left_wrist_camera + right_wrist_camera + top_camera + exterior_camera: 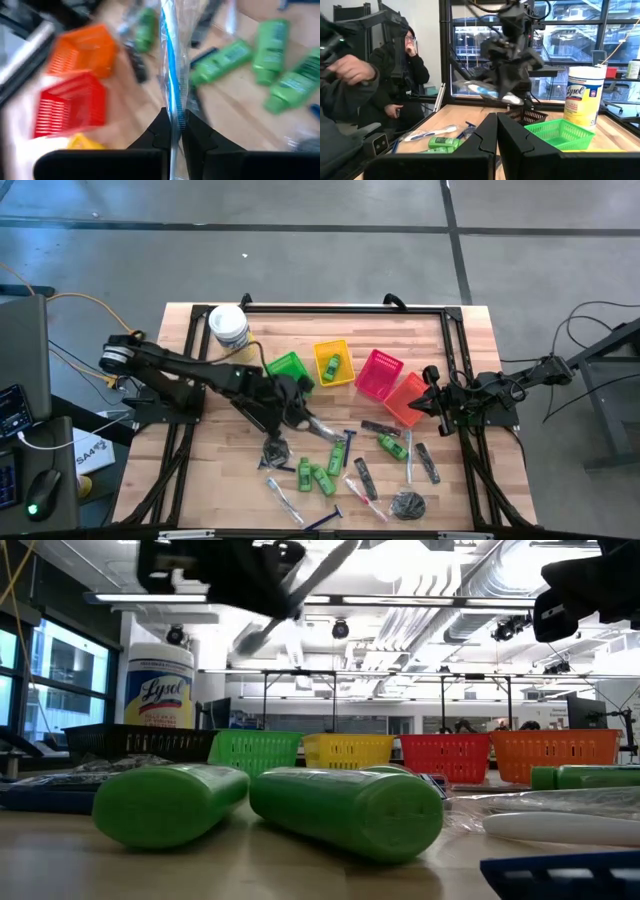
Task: Pick & Place Travel size toiletries
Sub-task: Put the blue toothbrush into the green bin
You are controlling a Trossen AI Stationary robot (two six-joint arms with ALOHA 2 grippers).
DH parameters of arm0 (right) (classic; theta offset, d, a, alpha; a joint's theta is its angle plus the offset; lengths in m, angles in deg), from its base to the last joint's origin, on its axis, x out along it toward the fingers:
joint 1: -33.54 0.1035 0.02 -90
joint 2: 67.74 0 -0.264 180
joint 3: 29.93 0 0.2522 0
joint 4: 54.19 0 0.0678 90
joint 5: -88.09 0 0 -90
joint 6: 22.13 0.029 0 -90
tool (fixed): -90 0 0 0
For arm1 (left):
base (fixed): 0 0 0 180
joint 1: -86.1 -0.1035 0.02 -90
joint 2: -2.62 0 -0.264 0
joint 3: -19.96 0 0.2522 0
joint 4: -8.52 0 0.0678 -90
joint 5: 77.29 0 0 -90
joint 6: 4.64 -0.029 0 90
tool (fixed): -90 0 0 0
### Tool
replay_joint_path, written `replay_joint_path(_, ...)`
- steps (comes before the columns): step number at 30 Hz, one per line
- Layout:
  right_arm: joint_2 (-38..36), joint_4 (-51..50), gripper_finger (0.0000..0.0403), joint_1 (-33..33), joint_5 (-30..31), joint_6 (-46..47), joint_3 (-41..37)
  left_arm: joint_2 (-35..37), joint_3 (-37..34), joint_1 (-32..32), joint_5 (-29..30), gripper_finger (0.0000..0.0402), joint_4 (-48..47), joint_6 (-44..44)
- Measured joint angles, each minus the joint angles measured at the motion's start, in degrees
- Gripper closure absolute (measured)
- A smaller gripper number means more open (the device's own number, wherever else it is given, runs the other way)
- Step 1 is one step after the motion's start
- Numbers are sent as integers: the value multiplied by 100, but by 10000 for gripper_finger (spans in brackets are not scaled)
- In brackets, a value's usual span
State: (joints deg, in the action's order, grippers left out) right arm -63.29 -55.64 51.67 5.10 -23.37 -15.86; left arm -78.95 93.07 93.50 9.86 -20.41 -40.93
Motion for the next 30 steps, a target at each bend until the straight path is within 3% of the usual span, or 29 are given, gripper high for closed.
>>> replay_joint_path(2, -1, -13, 399, -1, 2, 2, 0, 206, -228, -264, -100, 387, -70, -8)
replay_joint_path(13, -2, 57, 399, -2, 28, 4, 0, 712, -1715, -2139, -1475, 387, 1489, 48)
replay_joint_path(19, 0, 92, 399, -2, 28, 127, 0, 714, -2034, -2681, -2325, 387, 1947, -323)
replay_joint_path(24, 0, 86, 399, -2, 28, 127, -1, 714, -2133, -2963, -3328, 387, 2573, -99)
replay_joint_path(30, -1, 39, 399, -2, 27, 164, -1, 1111, -2138, -2958, -3083, 387, 2513, 51)
